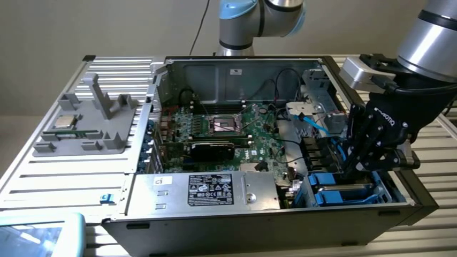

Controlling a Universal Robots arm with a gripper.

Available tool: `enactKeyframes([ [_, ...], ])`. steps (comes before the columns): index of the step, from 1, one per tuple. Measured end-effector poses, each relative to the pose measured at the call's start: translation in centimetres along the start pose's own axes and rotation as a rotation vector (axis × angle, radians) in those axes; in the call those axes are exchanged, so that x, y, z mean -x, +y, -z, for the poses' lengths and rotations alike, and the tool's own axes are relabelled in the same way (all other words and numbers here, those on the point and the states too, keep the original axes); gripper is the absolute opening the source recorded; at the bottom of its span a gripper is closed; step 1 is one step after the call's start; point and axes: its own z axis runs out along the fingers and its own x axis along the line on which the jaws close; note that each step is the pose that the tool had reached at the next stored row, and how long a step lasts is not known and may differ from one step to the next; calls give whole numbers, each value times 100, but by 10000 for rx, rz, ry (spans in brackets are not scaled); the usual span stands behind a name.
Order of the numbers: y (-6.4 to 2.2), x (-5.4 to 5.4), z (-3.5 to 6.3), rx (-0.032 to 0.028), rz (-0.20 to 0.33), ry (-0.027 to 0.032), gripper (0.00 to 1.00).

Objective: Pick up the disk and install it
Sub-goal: 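Insert the first disk wire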

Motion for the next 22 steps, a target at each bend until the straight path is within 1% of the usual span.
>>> enactKeyframes([
  [11,-19,4,-13,0,0,-3,17],
  [22,-16,4,-25,-1,0,-1,17],
])
